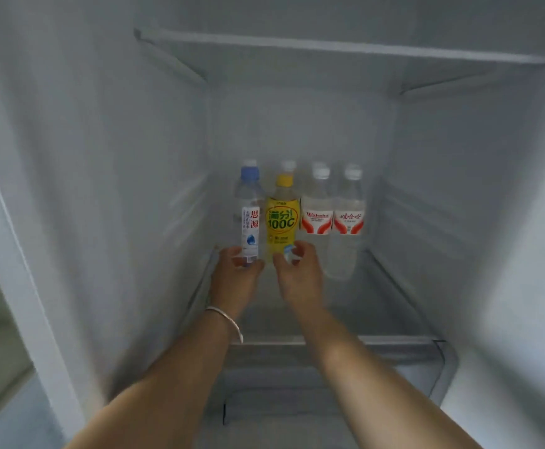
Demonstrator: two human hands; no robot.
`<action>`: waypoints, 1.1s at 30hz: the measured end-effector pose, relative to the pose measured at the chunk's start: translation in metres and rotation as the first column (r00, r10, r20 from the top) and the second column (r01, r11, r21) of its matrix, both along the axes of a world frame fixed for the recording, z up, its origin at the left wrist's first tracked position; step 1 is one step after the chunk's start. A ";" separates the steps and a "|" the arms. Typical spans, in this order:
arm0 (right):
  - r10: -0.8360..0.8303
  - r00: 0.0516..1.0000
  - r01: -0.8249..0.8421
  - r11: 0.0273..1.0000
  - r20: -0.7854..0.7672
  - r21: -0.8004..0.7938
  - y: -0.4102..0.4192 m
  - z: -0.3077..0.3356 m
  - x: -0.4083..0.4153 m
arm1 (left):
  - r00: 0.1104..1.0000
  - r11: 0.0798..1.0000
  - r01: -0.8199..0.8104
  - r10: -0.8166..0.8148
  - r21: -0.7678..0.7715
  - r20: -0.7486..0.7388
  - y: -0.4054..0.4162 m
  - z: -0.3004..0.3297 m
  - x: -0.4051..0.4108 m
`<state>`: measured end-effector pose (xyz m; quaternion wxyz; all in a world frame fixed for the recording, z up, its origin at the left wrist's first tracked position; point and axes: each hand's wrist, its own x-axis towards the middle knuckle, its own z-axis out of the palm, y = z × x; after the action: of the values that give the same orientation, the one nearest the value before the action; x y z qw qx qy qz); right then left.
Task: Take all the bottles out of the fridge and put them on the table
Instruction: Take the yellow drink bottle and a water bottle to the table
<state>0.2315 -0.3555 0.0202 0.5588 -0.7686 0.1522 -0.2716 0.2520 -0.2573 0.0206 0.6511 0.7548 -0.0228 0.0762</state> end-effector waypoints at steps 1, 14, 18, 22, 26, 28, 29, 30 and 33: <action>-0.002 1.000 0.002 1.000 0.014 -0.021 -0.001 0.001 0.009 | 1.000 1.000 -0.011 0.011 0.022 0.009 -0.003 0.001 0.011; -0.093 0.994 0.066 0.925 -0.055 -0.375 0.008 0.001 0.045 | 0.971 0.983 -0.180 0.169 0.046 0.170 -0.020 0.004 0.064; -0.064 0.996 0.042 0.950 -0.065 -0.309 0.008 0.001 0.052 | 0.983 0.993 -0.115 0.113 0.004 0.144 -0.022 0.010 0.072; -0.062 0.997 0.051 0.971 -0.040 -0.232 0.010 0.004 0.058 | 0.989 0.993 -0.120 0.117 0.019 0.094 -0.022 0.011 0.083; -0.100 0.992 0.081 0.974 -0.082 -0.212 0.008 0.010 0.064 | 0.987 0.990 -0.144 0.142 0.010 0.075 -0.025 0.013 0.089; -0.134 0.983 0.103 0.966 -0.122 -0.237 0.007 0.013 0.067 | 0.987 0.988 -0.153 0.154 -0.011 0.053 -0.024 0.013 0.089; -0.147 0.980 0.111 0.962 -0.133 -0.249 0.006 0.015 0.067 | 0.986 0.987 -0.158 0.159 -0.020 0.045 -0.023 0.012 0.089; -0.154 0.978 0.113 0.959 -0.140 -0.261 0.006 0.016 0.068 | 0.985 0.986 -0.164 0.165 -0.026 0.040 -0.021 0.012 0.088; -0.140 0.982 0.100 0.954 -0.126 -0.284 0.008 0.017 0.065 | 0.982 0.980 -0.188 0.190 -0.071 0.018 -0.014 0.011 0.083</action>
<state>0.2968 -0.3477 0.0372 0.4158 -0.8461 0.1994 -0.2672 0.3349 -0.2713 0.0317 0.6662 0.7297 0.0435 0.1478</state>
